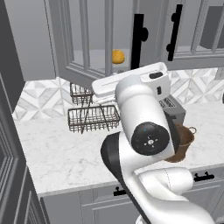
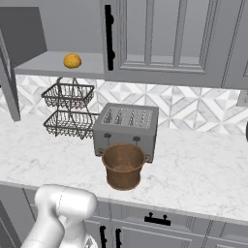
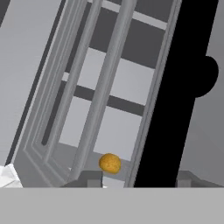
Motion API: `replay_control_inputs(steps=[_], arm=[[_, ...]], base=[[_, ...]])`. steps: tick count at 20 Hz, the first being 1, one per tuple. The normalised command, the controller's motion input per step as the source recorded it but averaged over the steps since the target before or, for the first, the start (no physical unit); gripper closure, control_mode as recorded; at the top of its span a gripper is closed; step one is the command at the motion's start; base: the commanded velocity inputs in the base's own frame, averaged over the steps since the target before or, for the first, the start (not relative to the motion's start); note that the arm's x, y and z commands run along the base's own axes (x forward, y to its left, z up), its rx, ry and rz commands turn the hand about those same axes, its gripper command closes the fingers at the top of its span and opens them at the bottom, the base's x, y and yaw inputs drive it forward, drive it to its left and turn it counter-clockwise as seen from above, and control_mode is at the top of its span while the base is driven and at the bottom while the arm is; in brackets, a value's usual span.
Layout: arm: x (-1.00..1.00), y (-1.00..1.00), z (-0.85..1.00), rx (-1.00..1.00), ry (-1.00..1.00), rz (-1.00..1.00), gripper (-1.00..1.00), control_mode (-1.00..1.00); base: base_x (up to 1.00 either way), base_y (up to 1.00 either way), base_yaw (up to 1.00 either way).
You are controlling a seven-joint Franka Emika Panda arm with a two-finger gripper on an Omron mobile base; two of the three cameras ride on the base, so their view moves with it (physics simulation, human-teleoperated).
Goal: Open the cabinet, pick up the bread from the cabinet and place it in the basket. Then move the basket to the dining counter.
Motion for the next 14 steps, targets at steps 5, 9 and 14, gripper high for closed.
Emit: replay_control_inputs(steps=[5,9,14], arm=[[0.0,0.03,0.0,0.0,0.0,0.0,-1.0,-1.0],[-0.61,0.0,0.0,0.0,-0.09,0.0,-1.0,-1.0],[-1.0,-0.53,0.01,0.0,-0.1,0.08,-1.0,-1.0]], base=[[0.0,0.0,0.0],[0.0,0.0,0.0],[0.0,0.0,0.0]])
